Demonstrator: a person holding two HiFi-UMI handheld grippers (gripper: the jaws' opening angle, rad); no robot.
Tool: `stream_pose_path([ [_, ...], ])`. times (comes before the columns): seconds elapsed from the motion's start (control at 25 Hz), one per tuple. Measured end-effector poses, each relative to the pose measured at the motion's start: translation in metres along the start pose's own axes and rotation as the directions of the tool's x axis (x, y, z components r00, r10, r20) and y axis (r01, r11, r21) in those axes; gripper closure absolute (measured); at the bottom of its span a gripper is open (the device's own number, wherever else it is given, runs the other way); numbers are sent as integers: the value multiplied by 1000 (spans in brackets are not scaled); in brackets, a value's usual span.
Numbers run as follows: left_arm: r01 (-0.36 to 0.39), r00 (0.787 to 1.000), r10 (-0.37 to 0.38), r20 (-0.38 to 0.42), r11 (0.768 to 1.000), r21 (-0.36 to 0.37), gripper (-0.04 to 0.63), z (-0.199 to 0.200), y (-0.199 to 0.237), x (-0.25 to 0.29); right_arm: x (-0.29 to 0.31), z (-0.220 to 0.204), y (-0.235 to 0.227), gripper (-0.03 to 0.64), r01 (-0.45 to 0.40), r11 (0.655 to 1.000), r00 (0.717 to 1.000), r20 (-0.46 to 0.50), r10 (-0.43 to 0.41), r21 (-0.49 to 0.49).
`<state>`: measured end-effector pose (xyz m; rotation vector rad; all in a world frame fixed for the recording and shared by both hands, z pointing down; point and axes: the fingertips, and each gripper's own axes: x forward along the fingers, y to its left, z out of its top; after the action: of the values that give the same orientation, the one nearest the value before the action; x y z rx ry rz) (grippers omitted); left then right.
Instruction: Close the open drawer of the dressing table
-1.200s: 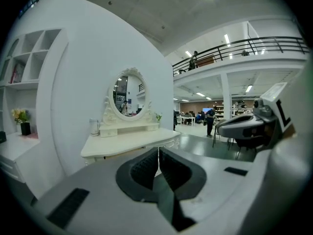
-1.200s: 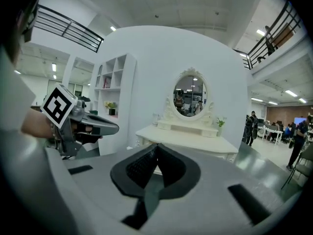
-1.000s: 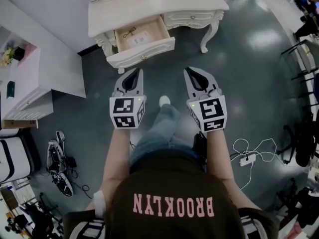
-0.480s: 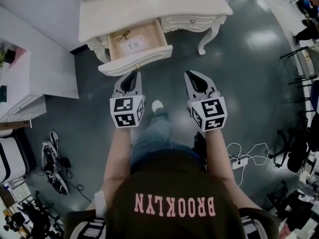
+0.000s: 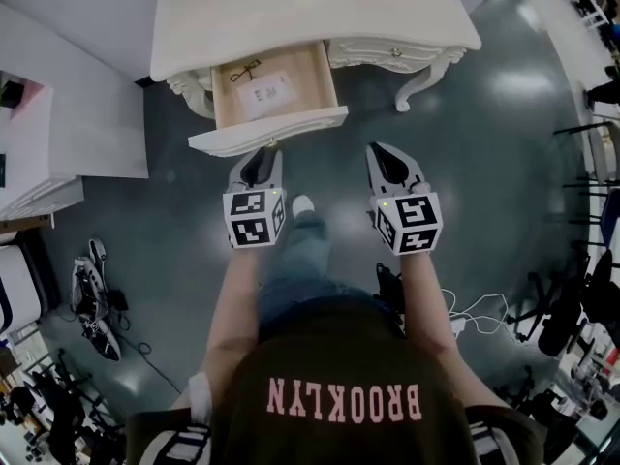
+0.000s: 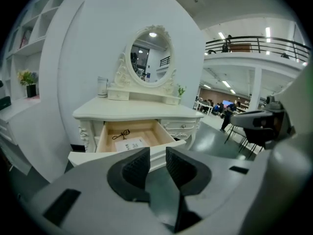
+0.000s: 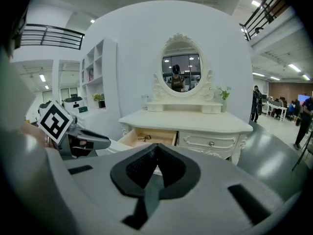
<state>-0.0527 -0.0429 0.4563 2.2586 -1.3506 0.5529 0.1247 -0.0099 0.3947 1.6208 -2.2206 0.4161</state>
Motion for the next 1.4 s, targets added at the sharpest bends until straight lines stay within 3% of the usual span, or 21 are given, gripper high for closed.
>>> stream_pose_path([
  [0.68,-99,977,82,-198,992,-78,506,-62,35,59,78,-21,-30,620,-76,996,991,-111,79,35],
  [0.96,-116,957,91,-274,990,-77,489,-81,39,79,81,-15,-48,620,-46,998,995,-92,49,43],
  [1.4,-176,931,140,-337,981,-77,482,-102,49,98,98,-54,-60,620,-43,995,978,-200,61,92],
])
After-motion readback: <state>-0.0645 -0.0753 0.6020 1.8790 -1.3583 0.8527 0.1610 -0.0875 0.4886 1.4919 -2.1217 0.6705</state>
